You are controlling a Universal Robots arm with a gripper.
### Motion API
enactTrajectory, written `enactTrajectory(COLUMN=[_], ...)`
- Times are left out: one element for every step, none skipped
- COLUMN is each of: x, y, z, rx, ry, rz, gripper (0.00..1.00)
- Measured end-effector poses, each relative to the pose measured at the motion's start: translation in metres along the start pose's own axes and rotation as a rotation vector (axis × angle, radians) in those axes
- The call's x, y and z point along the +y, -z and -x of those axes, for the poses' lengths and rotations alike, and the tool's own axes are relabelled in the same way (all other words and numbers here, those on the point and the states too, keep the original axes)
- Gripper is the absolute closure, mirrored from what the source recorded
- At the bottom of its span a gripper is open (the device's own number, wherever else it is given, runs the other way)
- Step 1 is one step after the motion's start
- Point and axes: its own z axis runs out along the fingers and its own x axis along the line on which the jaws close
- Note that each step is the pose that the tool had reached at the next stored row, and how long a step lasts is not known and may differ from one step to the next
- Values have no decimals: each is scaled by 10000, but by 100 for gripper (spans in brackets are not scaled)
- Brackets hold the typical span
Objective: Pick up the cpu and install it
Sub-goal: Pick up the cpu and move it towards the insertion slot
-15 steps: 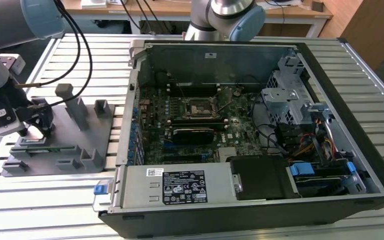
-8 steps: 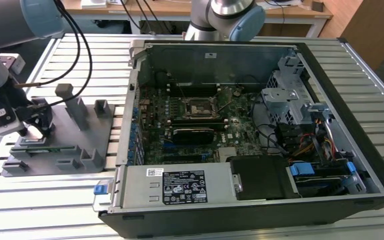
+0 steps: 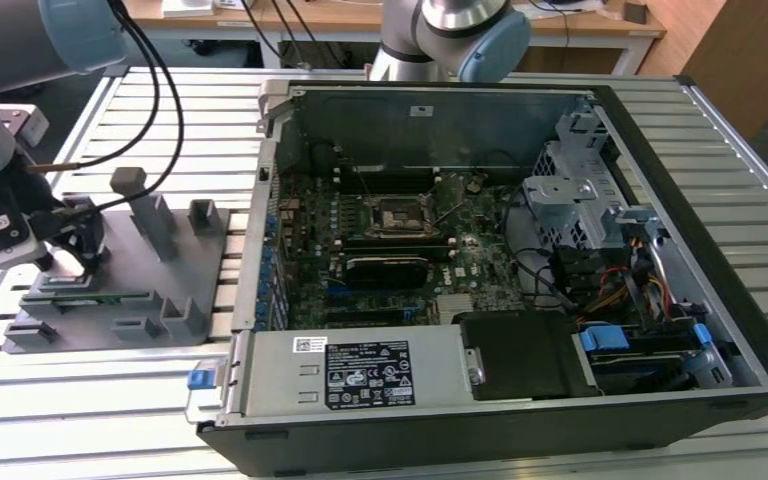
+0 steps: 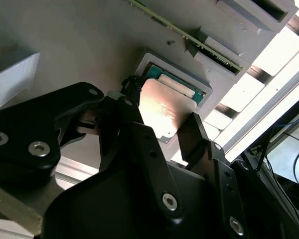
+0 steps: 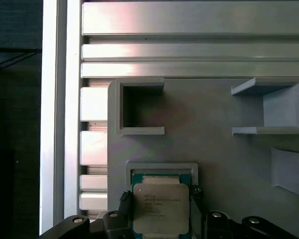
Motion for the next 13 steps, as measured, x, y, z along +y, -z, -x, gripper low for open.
enactTrajectory(x=[0, 0, 1, 1, 1, 2, 2, 2, 2, 2, 2, 2, 3], y=[3, 11, 20, 28, 40, 46, 46, 46, 49, 55, 62, 68, 73], z=[0, -1, -1, 0, -1, -1, -1, 0, 0, -1, -1, -1, -1], rx=[-1, 2, 1, 0, 1, 0, -2, -4, -3, 1, 1, 0, -1], ry=[1, 0, 0, 0, 0, 1, 1, 0, 0, 0, 1, 0, 0], rz=[1, -2, -1, 0, -1, 5, 12, 14, 14, 12, 11, 12, 12], gripper=[46, 46, 46, 46, 46, 46, 46, 46, 46, 46, 46, 46, 46])
